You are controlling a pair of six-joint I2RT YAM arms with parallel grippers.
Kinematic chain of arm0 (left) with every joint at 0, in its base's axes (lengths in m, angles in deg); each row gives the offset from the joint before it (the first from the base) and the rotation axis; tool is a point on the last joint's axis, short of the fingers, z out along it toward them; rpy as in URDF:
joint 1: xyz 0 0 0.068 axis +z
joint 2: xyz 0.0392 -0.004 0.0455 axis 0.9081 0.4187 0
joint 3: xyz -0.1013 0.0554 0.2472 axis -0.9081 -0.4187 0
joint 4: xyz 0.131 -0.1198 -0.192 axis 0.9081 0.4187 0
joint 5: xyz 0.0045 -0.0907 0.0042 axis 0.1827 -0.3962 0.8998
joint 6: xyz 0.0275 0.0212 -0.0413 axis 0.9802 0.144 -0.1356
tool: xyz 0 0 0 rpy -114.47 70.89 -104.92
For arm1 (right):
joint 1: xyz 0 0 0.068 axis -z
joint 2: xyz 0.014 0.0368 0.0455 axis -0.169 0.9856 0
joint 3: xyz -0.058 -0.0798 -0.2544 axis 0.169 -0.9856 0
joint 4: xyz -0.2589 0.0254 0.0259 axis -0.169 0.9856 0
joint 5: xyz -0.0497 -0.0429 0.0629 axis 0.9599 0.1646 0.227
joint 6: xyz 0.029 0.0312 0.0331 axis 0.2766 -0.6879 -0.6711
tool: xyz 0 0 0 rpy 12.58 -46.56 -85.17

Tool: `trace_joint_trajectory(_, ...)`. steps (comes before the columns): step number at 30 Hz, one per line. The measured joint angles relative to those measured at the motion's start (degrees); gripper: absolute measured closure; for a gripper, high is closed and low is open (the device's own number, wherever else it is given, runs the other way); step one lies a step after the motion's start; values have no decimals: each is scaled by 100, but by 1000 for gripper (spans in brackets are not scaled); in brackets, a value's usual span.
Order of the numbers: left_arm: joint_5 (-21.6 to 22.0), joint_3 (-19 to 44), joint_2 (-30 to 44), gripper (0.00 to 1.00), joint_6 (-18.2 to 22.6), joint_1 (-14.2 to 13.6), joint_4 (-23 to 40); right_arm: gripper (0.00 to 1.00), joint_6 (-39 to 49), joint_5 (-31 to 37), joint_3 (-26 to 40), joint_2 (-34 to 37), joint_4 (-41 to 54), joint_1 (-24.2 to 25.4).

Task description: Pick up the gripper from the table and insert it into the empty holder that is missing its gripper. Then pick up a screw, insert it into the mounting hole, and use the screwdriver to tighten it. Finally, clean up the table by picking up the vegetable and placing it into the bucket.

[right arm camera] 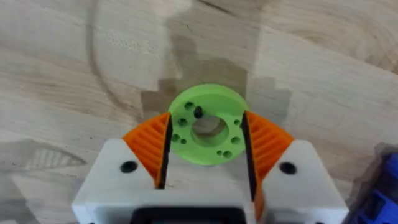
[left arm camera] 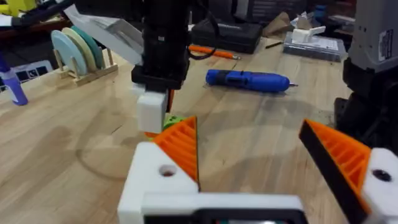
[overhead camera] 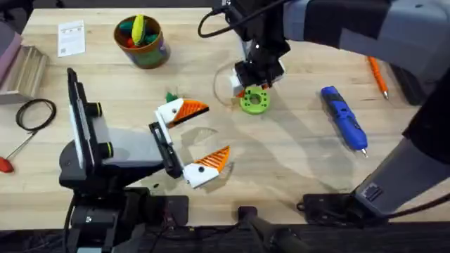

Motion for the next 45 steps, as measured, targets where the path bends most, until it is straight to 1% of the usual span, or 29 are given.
trace_joint_trajectory(13, 0, 0, 0, 15, 0, 0, 0, 483, -129, -72, 0, 0, -105, -72)
trace_joint_trajectory(21, 0, 0, -2, 15, 0, 0, 0, 503, -145, -92, 0, 16, -126, -76)
trace_joint_trajectory(26, 0, 0, -2, 15, 0, 0, 0, 532, -147, -92, 0, 201, -149, -74)
trace_joint_trajectory(31, 0, -1, -1, 15, 0, 0, 0, 550, -147, -95, 0, 201, -177, -76)
trace_joint_trajectory(34, 0, -2, 0, 15, 0, 0, 0, 608, -147, -111, 0, 201, -179, -76)
trace_joint_trajectory(38, 0, -2, -2, 15, 0, 0, 0, 710, -146, -111, 0, 201, -175, -74)
trace_joint_trajectory(45, 0, -1, 0, 15, 0, 0, 0, 947, -145, -85, 0, 201, -159, -74)
